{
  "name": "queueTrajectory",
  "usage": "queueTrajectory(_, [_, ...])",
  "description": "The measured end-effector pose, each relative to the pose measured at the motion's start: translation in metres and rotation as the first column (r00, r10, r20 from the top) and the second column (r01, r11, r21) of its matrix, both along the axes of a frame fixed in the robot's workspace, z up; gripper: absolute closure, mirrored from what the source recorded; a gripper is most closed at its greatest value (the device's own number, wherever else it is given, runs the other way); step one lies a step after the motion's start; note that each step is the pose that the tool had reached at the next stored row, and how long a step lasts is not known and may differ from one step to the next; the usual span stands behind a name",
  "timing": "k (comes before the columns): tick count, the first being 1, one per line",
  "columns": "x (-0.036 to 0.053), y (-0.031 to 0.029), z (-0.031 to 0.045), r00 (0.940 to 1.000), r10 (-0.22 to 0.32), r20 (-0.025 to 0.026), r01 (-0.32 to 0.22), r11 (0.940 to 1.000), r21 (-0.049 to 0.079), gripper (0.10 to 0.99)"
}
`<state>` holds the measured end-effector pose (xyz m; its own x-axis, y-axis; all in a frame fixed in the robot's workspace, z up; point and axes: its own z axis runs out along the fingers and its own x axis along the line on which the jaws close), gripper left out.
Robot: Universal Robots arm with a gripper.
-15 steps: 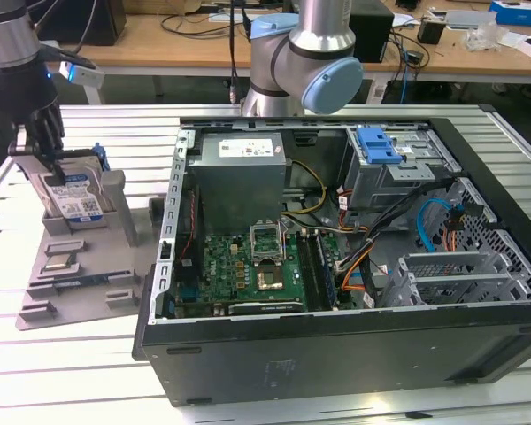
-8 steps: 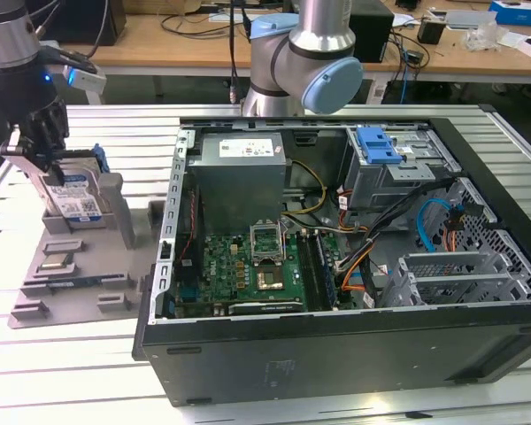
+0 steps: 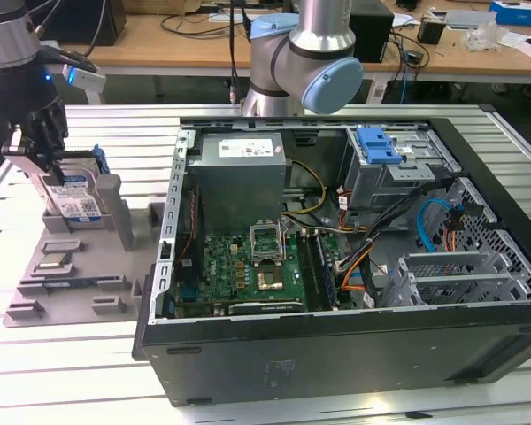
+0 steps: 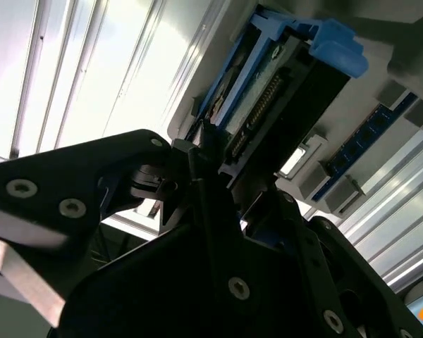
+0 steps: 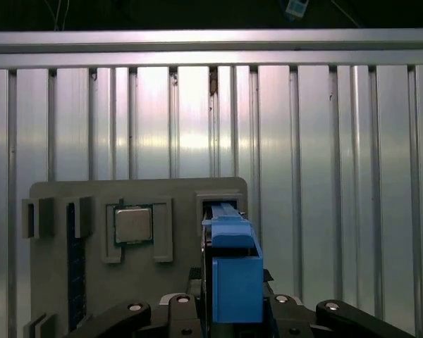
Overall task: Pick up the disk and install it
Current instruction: 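Pick up the disk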
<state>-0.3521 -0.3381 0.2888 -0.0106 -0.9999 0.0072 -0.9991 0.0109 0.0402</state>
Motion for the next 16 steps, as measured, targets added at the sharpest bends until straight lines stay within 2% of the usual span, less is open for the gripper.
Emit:
queueTrajectory(4, [0.0001,0.0001,0.0013,1.0,0.0,0.0002,0.0,1.0,0.0,0.722])
queueTrajectory(6, [0.0,0.0009,0.0115,1.0,0.0,0.0001,0.0,1.0,0.0,0.722])
queueTrajectory(11, [0.0,0.0021,0.0297,1.0,0.0,0.0001,0.0,1.0,0.0,0.722])
queueTrajectory(15, [0.0,0.0027,0.0383,1.0,0.0,0.0,0.0,1.0,0.0,0.722])
queueTrajectory(16, [0.0,0.003,0.0437,1.0,0.0,0.0001,0.0,1.0,0.0,0.722])
